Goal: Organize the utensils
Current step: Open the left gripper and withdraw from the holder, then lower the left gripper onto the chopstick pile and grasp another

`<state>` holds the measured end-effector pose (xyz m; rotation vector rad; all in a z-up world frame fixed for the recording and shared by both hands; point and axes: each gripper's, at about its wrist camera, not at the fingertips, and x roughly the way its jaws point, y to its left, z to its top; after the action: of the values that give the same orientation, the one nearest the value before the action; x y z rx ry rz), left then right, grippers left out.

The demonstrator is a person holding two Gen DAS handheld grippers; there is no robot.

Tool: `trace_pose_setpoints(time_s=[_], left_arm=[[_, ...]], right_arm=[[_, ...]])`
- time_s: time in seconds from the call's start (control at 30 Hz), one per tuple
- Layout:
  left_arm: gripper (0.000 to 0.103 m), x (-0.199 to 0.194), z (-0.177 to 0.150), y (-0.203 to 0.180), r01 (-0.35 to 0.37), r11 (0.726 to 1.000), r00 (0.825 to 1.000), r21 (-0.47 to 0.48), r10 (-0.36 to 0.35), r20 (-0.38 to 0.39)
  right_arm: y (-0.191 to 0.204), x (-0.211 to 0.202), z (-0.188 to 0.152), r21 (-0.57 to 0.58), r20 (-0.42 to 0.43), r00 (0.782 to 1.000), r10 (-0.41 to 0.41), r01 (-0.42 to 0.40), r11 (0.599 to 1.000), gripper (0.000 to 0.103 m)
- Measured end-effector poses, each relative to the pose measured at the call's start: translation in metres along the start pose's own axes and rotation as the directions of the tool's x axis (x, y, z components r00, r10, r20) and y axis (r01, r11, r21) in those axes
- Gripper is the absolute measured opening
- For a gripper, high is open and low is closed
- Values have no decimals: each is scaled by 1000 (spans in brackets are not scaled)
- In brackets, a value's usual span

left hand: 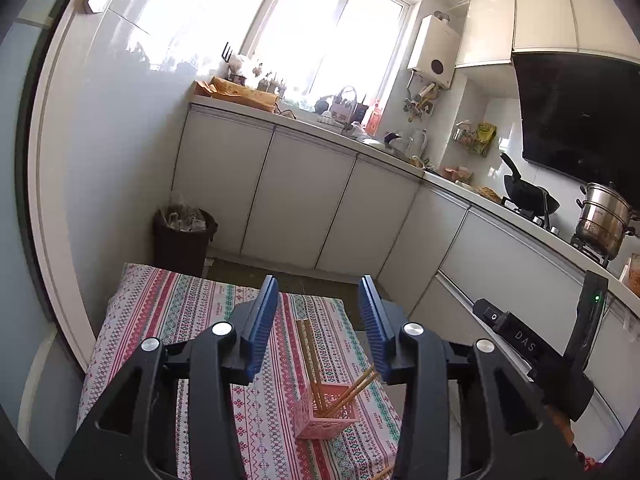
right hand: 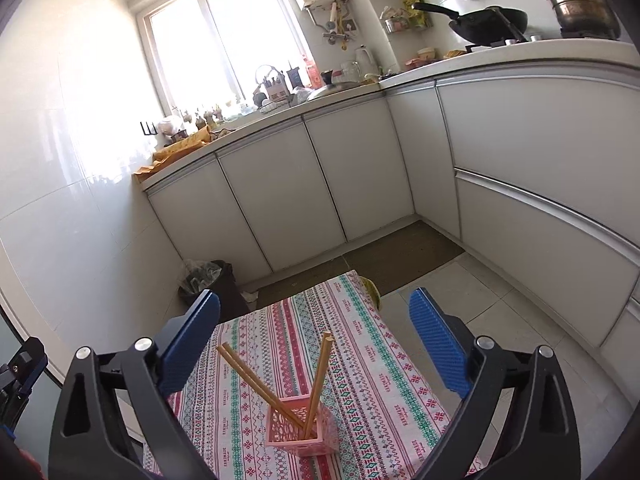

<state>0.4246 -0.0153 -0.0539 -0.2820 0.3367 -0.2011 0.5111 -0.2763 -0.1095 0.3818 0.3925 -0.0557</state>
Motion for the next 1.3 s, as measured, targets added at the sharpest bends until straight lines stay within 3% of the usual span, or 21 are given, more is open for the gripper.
trace_pose_setpoints(time_s=[0.07, 0.13, 0.2, 0.4, 0.57, 0.7, 0.77, 0.83, 0.9, 0.97, 1.07, 1.17, 1.2, 1.27, 1.3], left_arm=[[62, -2, -1, -5, 3, 1000, 1000, 10, -3, 2], [87, -6, -2, -8, 5, 1000, 1000, 8, -5, 11], [96, -9, -2, -11, 22, 1000, 1000, 12, -22, 10], [96, -2, -13, -32, 41, 993, 996, 113, -31, -88], [96, 8, -36, -47, 84, 975, 980, 206, -43, -194], [96, 24, -69, -64, 181, 942, 933, 282, -74, -352], [96, 37, -92, -75, 254, 910, 888, 327, -86, -452], [96, 52, -120, -89, 335, 864, 829, 376, -81, -553], [96, 67, -150, -102, 383, 815, 780, 434, -34, -625], [96, 81, -177, -111, 452, 766, 716, 458, -6, -698], [96, 106, -212, -121, 517, 700, 637, 493, 70, -768], [95, 128, -240, -130, 601, 636, 539, 483, 124, -833], [89, 136, -248, -132, 627, 620, 502, 471, 141, -853], [71, 155, -266, -137, 657, 618, 409, 433, 190, -892], [58, 162, -273, -140, 664, 613, 381, 429, 217, -899]], right_arm=[[-4, -4, 1, -3, -2, 1000, -17, 17, 1000, 96], [-7, -8, 1, -11, -8, 999, -42, 42, 999, 96], [-9, -13, 1, -17, -10, 998, -62, 62, 998, 96], [-21, -37, -4, -15, -19, 995, -100, 100, 995, 96], [-41, -64, -26, -21, -46, 987, -156, 155, 988, 96], [-63, -92, -56, -23, -75, 976, -205, 204, 979, 96], [-79, -107, -74, -14, -96, 967, -236, 236, 972, 96], [-97, -120, -92, 5, -127, 956, -266, 268, 963, 96], [-118, -129, -109, 51, -162, 945, -284, 296, 954, 96], [-138, -136, -124, 101, -198, 935, -294, 318, 943, 96], [-168, -141, -146, 180, -223, 919, -327, 368, 912, 96], [-191, -135, -155, 255, -295, 906, -303, 380, 889, 96], [-197, -134, -155, 277, -300, 907, -297, 381, 882, 96], [-204, -133, -156, 306, -304, 908, -288, 380, 873, 96], [-206, -131, -157, 315, -312, 909, -278, 375, 872, 96]])
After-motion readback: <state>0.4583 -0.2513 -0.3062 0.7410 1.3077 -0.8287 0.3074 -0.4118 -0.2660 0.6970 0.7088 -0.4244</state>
